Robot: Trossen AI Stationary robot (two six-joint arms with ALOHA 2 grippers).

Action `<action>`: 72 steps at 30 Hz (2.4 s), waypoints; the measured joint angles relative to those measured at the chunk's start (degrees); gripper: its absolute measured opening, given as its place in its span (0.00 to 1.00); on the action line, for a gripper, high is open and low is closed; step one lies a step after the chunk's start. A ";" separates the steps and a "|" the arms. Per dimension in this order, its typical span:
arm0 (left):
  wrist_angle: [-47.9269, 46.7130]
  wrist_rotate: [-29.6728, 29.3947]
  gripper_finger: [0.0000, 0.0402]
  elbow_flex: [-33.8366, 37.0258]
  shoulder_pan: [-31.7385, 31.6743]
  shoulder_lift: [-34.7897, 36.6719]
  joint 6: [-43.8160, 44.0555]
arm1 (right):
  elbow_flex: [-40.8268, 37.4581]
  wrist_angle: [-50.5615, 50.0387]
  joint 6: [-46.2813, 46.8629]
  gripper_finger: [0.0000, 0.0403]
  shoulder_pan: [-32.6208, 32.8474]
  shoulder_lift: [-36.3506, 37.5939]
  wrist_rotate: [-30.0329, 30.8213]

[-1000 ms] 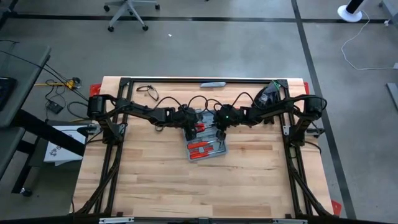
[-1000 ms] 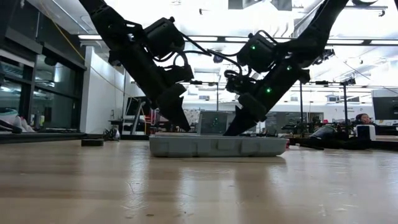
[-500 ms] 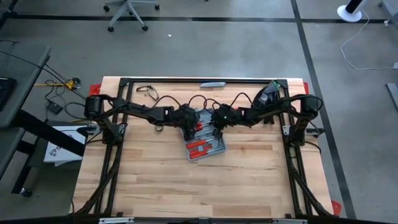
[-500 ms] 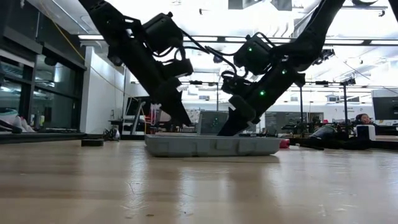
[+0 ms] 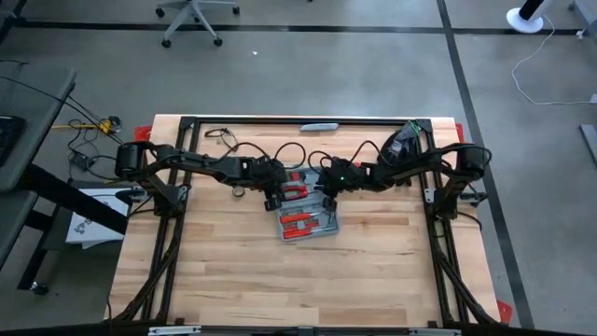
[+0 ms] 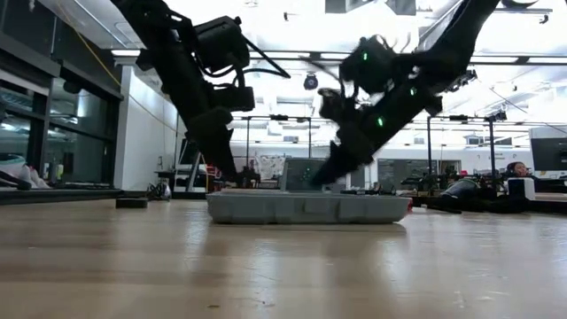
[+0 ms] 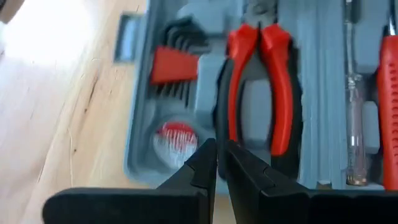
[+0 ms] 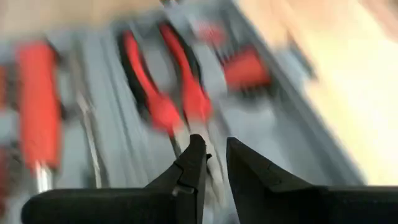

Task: Prefit tool cases
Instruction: Remove the orange pliers from the gray tool case

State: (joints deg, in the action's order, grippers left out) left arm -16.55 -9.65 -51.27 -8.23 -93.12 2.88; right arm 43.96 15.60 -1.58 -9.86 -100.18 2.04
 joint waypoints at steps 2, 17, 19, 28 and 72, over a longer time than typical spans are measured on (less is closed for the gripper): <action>0.17 -0.06 0.07 0.00 0.00 0.00 -0.01 | 0.02 -1.38 -0.27 0.14 -0.38 -1.16 -0.13; 1.47 0.06 0.07 0.02 0.02 -0.04 -0.10 | 0.02 -3.73 1.09 0.00 0.12 -0.31 -3.01; 2.28 0.07 0.07 0.02 0.02 -0.08 -0.12 | 0.28 -3.52 1.29 0.00 -0.24 -2.71 -3.86; 2.89 0.17 0.07 0.02 0.04 -0.13 -0.07 | -0.29 -5.10 1.53 0.00 0.40 2.10 -2.05; 8.49 2.08 0.07 0.09 0.57 -1.02 -4.10 | 0.55 -16.28 3.14 0.00 0.10 0.14 -0.08</action>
State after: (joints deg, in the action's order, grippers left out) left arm -8.06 -7.57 -51.18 -7.66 -94.14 -1.21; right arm 44.51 -0.68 1.56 -9.76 -100.05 1.96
